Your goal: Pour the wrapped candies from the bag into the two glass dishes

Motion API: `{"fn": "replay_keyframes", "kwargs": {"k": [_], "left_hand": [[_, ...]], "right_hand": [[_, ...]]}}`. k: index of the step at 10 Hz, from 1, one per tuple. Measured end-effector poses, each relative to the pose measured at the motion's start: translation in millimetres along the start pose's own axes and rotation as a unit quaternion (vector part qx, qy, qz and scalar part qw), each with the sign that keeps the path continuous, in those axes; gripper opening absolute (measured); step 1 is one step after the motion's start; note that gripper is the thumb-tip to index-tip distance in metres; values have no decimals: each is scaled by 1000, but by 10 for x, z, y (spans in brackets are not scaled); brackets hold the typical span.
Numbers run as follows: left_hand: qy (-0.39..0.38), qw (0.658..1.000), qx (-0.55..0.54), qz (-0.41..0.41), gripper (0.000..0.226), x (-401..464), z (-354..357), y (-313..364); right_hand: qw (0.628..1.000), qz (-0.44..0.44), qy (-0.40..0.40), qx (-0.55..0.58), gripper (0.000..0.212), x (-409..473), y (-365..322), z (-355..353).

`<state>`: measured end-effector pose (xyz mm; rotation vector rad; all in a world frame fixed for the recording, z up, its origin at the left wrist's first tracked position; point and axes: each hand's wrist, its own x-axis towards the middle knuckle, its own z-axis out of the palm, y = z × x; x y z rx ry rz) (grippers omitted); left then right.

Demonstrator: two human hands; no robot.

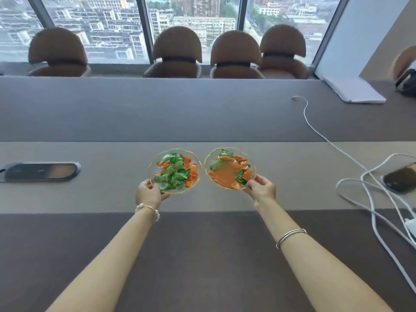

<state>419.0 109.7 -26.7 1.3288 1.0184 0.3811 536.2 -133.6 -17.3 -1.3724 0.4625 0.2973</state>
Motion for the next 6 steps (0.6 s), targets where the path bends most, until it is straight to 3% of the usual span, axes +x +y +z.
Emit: {"fn": "replay_keyframes", "kwargs": {"k": [2, 4, 5, 6], "left_hand": [[38, 997, 62, -10, 25, 626, 385, -158], [61, 989, 133, 1, 23, 703, 437, -246], [57, 975, 214, -26, 47, 610, 360, -143], [43, 981, 186, 39, 57, 371, 261, 83]], "right_hand": [[994, -17, 41, -95, 39, 644, 221, 312], [983, -23, 74, -166, 33, 721, 266, 366], [972, -36, 72, -221, 55, 540, 126, 334], [981, -76, 49, -173, 63, 301, -106, 203]]}}
